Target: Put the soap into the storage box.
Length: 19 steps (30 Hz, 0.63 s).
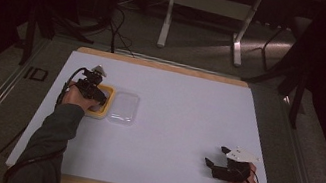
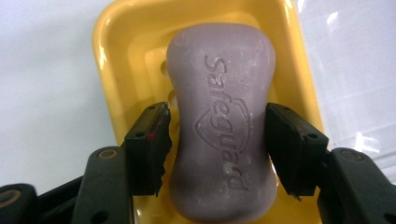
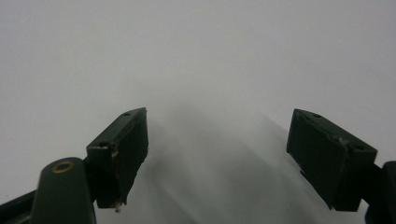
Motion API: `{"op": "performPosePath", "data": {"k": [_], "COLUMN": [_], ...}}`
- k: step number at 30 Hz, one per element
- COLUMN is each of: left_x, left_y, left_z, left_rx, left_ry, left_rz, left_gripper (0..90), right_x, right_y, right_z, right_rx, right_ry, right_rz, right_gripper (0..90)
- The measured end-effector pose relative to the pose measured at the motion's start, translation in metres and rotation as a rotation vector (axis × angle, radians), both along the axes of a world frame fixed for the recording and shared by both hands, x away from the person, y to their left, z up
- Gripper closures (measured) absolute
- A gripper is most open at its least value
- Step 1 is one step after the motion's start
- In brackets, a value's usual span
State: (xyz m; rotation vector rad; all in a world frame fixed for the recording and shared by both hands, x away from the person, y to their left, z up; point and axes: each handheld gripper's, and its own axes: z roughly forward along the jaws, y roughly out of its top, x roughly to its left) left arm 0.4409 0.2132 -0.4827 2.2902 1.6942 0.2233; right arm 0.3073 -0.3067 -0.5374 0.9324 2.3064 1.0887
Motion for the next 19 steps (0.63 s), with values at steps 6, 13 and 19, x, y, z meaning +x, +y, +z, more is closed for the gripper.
{"op": "performPosePath", "data": {"k": [6, 13, 19], "left_x": [-0.004, -0.012, -0.023], "left_y": [0.000, -0.006, -0.014], "left_z": [0.011, 0.021, 0.027], "left_rx": [0.000, 0.007, -0.008], "left_ry": [-0.037, -0.091, -0.146], "left_rz": [-0.012, -0.054, -0.097], "left_gripper": [39.7, 38.0, 38.4], "right_x": [0.000, 0.000, 0.000], "right_y": [0.000, 0.000, 0.000], "right_z": [0.000, 0.000, 0.000], "right_rx": [-0.001, -0.001, 0.000], "right_ry": [0.000, 0.001, 0.002], "right_rz": [-0.001, 0.000, 0.000], "right_gripper": [20.4, 20.4, 20.4]}}
